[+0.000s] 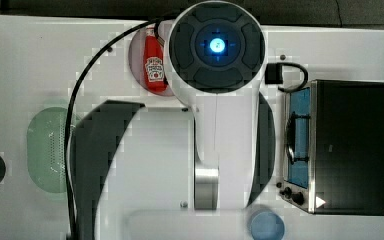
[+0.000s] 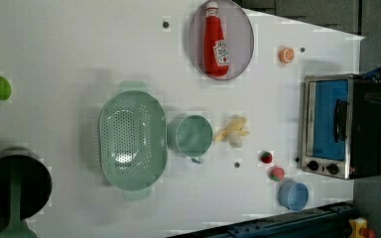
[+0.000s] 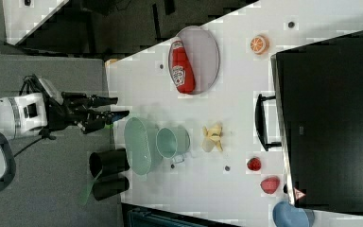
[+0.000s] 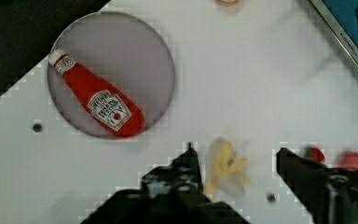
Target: Pick banana from table and place on oven.
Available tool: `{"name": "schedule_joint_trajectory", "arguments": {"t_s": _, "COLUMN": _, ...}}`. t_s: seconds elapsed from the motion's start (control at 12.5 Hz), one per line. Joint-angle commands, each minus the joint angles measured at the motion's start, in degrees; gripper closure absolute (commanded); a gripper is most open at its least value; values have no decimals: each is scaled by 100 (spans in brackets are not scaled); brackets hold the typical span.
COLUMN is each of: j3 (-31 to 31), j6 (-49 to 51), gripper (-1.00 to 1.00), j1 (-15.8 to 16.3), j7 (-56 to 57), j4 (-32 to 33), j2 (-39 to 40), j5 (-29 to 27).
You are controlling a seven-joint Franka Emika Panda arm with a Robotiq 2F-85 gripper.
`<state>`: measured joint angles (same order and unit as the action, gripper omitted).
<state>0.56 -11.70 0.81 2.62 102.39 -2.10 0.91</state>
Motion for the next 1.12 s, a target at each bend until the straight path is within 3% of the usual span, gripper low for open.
{"name": "schedule_joint_trajectory", "arguments": {"t_s": 0.08, "j3": 229, "j6": 1067, "gripper": -58, "j1": -79, "j7": -990, "j4": 1611, "j2": -2737, "j5": 58}}
{"name": "schedule_joint_trajectory", "arguments": {"t_s": 0.24, "j3": 228, "j6": 1067, "gripper": -99, "j1": -79, "j7": -988, "j4": 1613, "j2": -2738, "j5": 58}}
{"name": "schedule_joint_trajectory", "arguments": {"t_s": 0.72, "j3": 214, "j6": 970, "gripper": -100, "j1": -74, "j7": -984, "j4": 1770, "j2": -2437, "j5": 58}}
{"name": "schedule_joint_trajectory", "arguments": {"t_s": 1.12, "j3": 167, "j6": -99, "gripper": -100, "j1": -63, "j7": -983, "j4": 2233, "j2": -1597, "j5": 58}}
